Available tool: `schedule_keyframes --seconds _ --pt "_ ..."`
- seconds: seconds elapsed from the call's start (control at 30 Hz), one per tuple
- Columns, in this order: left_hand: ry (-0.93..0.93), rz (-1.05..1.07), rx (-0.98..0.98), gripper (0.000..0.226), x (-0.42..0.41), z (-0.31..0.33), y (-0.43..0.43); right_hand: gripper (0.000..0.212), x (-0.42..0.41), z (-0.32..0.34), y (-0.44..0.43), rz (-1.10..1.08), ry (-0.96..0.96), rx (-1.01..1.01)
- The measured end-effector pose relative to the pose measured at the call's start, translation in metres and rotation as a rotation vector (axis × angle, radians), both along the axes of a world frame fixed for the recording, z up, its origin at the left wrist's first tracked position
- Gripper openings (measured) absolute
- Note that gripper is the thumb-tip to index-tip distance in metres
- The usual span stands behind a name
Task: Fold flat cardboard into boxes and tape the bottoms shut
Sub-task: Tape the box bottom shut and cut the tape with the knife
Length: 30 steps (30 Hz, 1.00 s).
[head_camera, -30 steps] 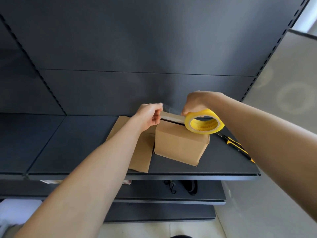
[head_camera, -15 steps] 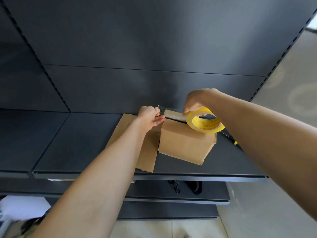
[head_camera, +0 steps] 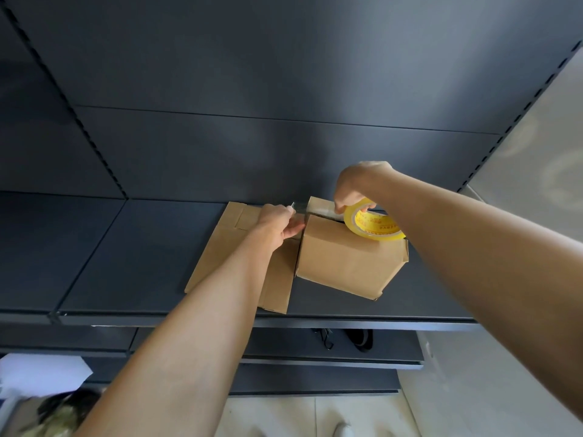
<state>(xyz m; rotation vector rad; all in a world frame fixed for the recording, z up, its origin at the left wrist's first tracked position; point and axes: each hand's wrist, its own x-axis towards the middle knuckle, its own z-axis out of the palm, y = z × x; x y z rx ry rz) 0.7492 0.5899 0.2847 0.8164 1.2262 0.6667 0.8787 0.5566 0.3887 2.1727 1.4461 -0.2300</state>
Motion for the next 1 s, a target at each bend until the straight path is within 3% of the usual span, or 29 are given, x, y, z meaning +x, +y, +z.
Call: schedule_keyframes --seconds 0.27,0.4,0.53,0.73,0.87,1.0 --pt "0.224 -0.136 0.146 0.023 0.01 -0.019 -0.002 0.034 0.005 -0.006 0.004 -0.02 -0.007 0.051" --pt "0.241 -0.161 0.158 0.011 0.015 -0.021 -0.004 0.037 0.006 -0.008 0.005 -0.035 0.003 0.061" --pt "0.194 -0.078 0.051 0.003 0.012 -0.025 -0.001 0.038 0.006 -0.009 0.005 -0.056 0.01 0.079" --pt "0.31 -0.03 0.02 0.028 0.008 -0.066 -0.021 0.038 0.008 -0.01 0.006 -0.063 0.01 0.096" --pt "0.332 0.001 0.308 0.036 0.004 -0.045 -0.009 0.034 0.006 -0.009 0.006 -0.061 0.02 0.073" --pt "0.248 -0.053 0.562 0.02 0.011 -0.011 -0.013 0.029 0.006 -0.007 0.005 -0.06 0.026 0.073"
